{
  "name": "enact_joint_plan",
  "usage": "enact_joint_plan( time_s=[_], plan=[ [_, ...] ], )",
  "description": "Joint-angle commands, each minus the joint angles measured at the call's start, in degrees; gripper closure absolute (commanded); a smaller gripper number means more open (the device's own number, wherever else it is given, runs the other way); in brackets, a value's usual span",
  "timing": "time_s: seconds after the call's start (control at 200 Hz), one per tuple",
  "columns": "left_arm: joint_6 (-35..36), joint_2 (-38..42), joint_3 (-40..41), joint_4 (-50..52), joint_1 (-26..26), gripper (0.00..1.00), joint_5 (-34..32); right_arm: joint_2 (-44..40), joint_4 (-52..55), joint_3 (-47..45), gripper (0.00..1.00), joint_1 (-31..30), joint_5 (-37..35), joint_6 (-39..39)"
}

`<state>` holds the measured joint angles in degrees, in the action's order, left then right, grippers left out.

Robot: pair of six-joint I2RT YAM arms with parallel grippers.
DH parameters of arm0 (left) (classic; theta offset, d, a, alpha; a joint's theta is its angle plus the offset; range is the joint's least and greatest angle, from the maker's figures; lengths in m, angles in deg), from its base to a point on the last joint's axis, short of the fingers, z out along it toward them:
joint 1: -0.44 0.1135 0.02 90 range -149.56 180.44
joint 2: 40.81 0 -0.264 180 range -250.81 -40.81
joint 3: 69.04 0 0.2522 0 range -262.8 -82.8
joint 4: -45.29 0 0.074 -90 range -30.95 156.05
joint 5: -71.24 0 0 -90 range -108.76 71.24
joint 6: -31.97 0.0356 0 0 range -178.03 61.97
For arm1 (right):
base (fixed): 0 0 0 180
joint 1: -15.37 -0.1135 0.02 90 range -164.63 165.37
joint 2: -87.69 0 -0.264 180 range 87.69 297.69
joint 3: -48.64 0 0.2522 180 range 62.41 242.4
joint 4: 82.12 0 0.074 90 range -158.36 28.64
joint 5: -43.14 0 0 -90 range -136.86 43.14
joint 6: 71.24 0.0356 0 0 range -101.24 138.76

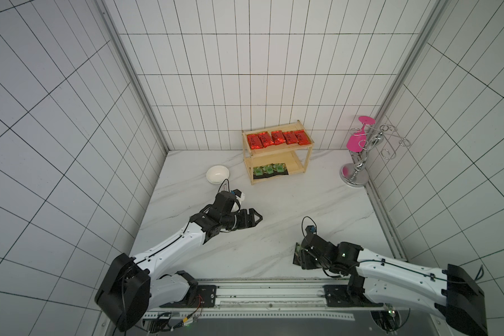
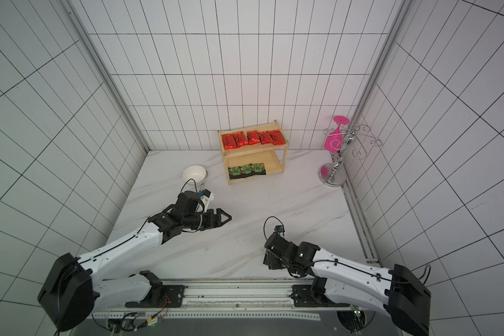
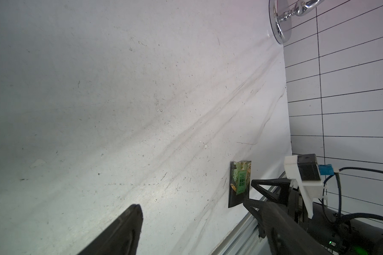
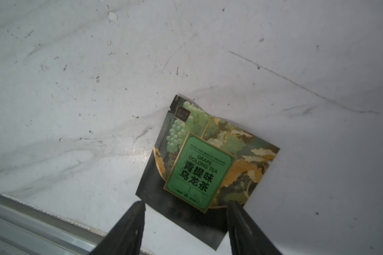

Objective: Place the tea bags on the shelf by color
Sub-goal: Move the tea bag to the center of the board.

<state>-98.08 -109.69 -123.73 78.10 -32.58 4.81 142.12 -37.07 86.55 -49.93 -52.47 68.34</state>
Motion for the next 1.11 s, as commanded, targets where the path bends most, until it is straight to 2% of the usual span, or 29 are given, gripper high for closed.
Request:
enact_joint_plan(
  time_s=[0.0, 0.265, 0.31, 0.46, 0.66, 0.72, 0.83, 0.955, 1.1],
  plan=[
    [0.7, -0.7, -0.8, -1.0, -0.3, 0.11, 0.1, -0.7, -3.7, -3.5, 0.36, -0.5, -1.9, 1.4],
    [-0.2, -1.7, 0.4, -2.6, 0.1, 0.11, 2.0, 6.3, -11.9, -2.9, 0.33, 1.3, -0.4, -0.1],
    [-0.4, -1.8, 0.7, -3.0, 0.3, 0.11, 2.4, 8.0, -13.2, -2.3, 0.33, 2.1, -0.3, -2.5],
    [-0.6, -2.1, 1.7, -4.1, 1.2, 0.11, 3.9, 15.5, -22.5, -1.0, 0.32, 7.2, 4.4, -7.0],
    [-1.8, -5.7, 4.4, -9.1, 1.0, 0.14, 6.8, 29.0, -30.9, 6.7, 0.35, 11.5, 11.7, -12.0],
    [-2.1, -8.8, 4.4, -10.6, 0.1, 0.17, 7.6, 29.4, -32.3, 7.7, 0.35, 13.0, 14.0, -12.5],
    [-2.7, -15.1, 4.0, -13.3, -1.1, 0.2, 9.1, 24.3, -36.1, 5.7, 0.36, 16.1, 18.1, -12.1],
    [-3.5, -18.5, 3.7, -15.8, -1.6, 0.22, 9.2, 18.8, -45.3, 0.7, 0.5, 21.6, 23.9, -11.9],
    [-3.6, -20.6, 2.3, -16.2, -2.9, 0.26, 7.8, 23.8, -58.4, -2.6, 0.75, 27.4, 31.5, -10.4]
  ],
)
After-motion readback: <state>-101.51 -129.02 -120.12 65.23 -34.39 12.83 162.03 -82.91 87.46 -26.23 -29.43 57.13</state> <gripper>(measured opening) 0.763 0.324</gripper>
